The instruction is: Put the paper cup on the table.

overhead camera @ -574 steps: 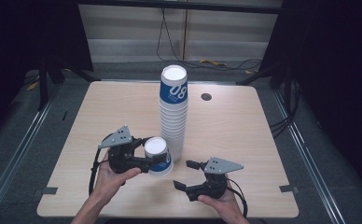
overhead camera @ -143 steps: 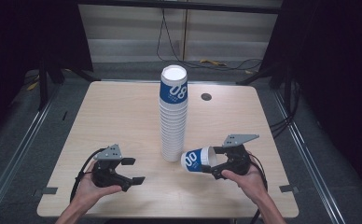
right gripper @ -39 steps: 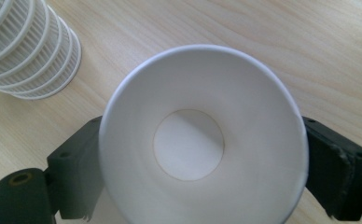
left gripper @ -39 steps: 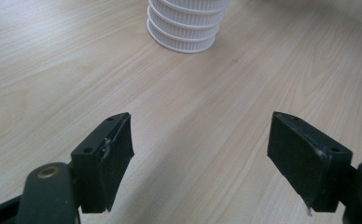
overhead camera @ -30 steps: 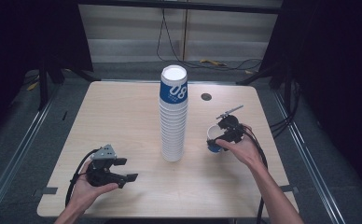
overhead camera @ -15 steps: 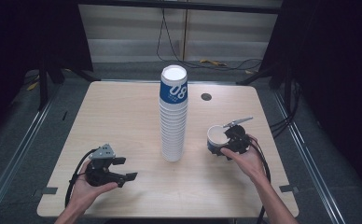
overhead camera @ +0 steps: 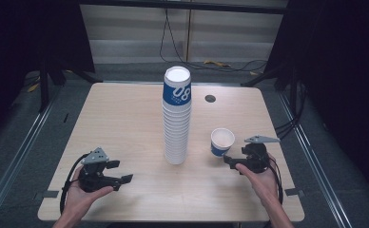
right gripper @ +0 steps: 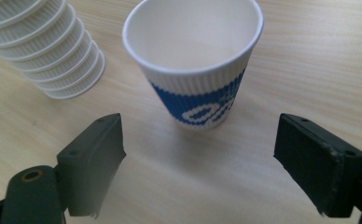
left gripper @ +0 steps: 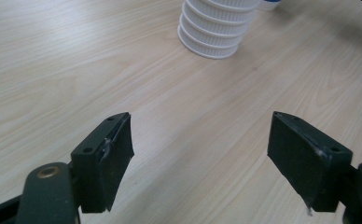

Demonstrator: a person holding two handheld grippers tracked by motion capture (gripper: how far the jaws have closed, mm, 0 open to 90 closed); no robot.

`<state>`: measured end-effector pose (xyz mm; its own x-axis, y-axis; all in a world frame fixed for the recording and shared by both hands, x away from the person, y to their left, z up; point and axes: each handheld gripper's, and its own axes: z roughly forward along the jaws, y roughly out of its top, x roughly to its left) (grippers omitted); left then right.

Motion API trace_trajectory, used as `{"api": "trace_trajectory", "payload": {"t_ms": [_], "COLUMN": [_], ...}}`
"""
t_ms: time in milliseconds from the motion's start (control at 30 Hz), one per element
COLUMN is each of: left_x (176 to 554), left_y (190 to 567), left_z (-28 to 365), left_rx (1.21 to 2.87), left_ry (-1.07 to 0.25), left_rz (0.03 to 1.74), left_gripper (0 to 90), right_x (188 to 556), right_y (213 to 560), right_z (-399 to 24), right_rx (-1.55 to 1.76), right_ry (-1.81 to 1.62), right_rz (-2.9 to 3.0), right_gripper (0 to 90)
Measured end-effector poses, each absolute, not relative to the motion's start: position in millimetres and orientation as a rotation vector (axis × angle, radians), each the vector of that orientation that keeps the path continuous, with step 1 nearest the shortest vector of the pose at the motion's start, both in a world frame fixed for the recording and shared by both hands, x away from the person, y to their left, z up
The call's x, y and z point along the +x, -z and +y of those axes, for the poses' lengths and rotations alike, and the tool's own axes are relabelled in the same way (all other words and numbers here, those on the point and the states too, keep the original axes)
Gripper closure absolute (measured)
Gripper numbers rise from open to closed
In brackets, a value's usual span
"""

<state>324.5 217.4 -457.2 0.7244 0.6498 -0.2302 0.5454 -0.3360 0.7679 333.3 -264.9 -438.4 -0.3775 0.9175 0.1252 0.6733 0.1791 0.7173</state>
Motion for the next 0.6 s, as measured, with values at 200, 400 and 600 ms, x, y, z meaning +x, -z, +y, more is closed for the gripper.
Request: {"api": "trace_trajectory", "payload": {"t_ms": [200, 400, 600], "left_x": [318, 310, 304], "left_y": [455, 466, 480], "left_z": [223, 236, 246], "left_rx": [1.993, 1.982, 1.992], "left_ry": [-0.174, -0.204, -0.218], "left_rz": [0.94, 1.03, 1.075], "left_gripper": [22.2, 22.2, 22.0], "right_x": [301, 271, 250], "right_y": [438, 442, 451], "right_z": [-264, -257, -254], "right_rx": [1.53, 1.513, 1.494], "right_ry": [-1.11, -1.124, -1.124], "right_rz": [2.033, 2.019, 2.013], "right_gripper": [18.9, 19.7, 19.1]}}
